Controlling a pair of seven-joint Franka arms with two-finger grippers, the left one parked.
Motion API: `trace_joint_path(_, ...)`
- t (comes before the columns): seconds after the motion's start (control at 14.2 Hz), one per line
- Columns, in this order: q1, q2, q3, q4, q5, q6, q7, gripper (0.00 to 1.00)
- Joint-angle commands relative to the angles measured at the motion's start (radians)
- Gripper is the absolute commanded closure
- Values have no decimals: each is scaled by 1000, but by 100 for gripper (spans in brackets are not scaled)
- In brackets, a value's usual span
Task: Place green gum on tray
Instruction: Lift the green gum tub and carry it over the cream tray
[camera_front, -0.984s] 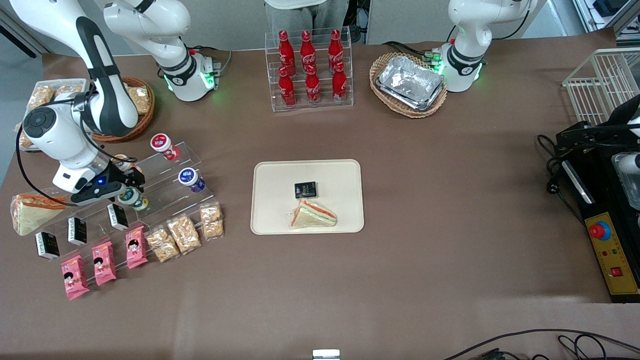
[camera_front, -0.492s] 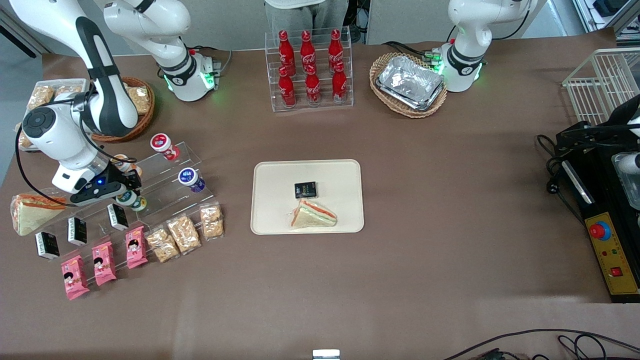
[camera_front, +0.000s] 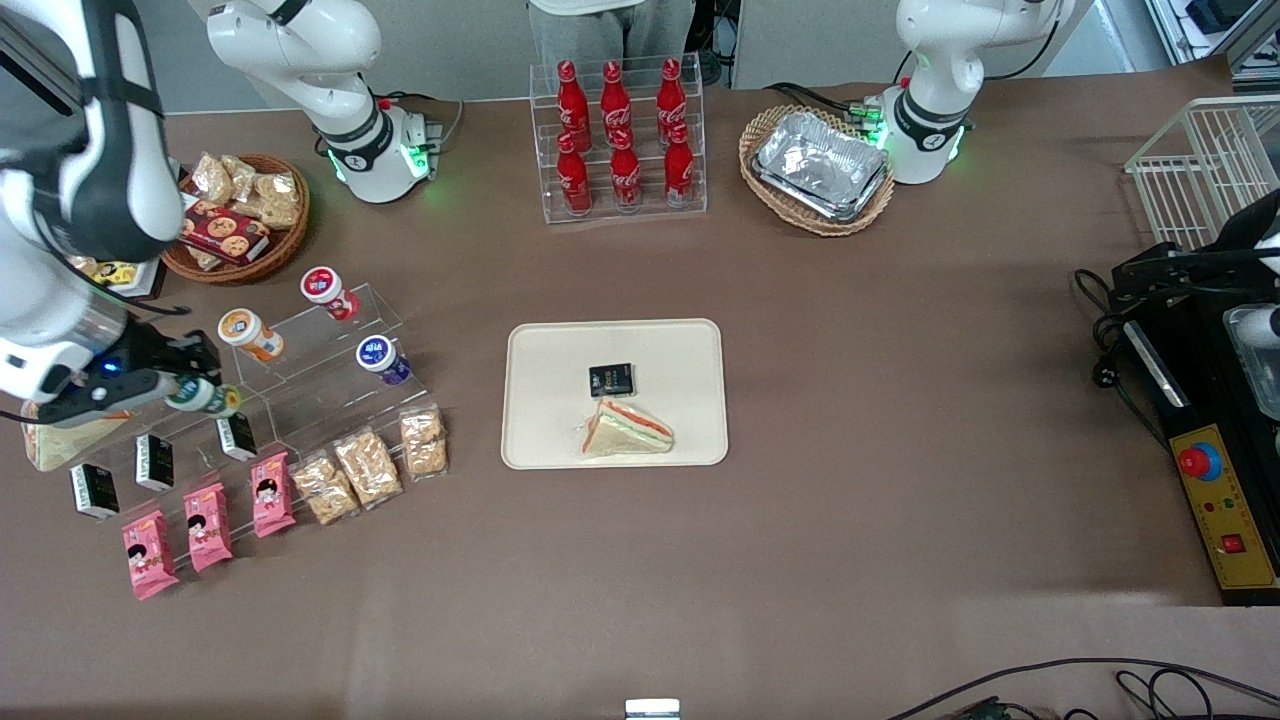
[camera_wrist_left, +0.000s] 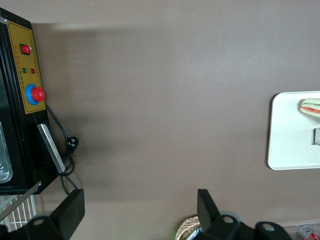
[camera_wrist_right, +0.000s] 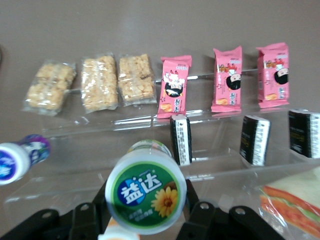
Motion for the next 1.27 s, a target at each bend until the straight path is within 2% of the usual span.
trace_joint_path(0.0,2,-12,9,206,53,-248,3,92)
trace_joint_path(0.14,2,-13,10,329,56,-384,7,92)
trace_joint_path(0.35,56,-19,10,388,106,-422,62,91)
trace_joint_path(0.84,366,2,41,411,111,-400,790,89)
trace_joint_path(0.98,442,28,41,406,105,-353,935,89)
trace_joint_path(1.2,510,54,39,328,100,-260,1056,90)
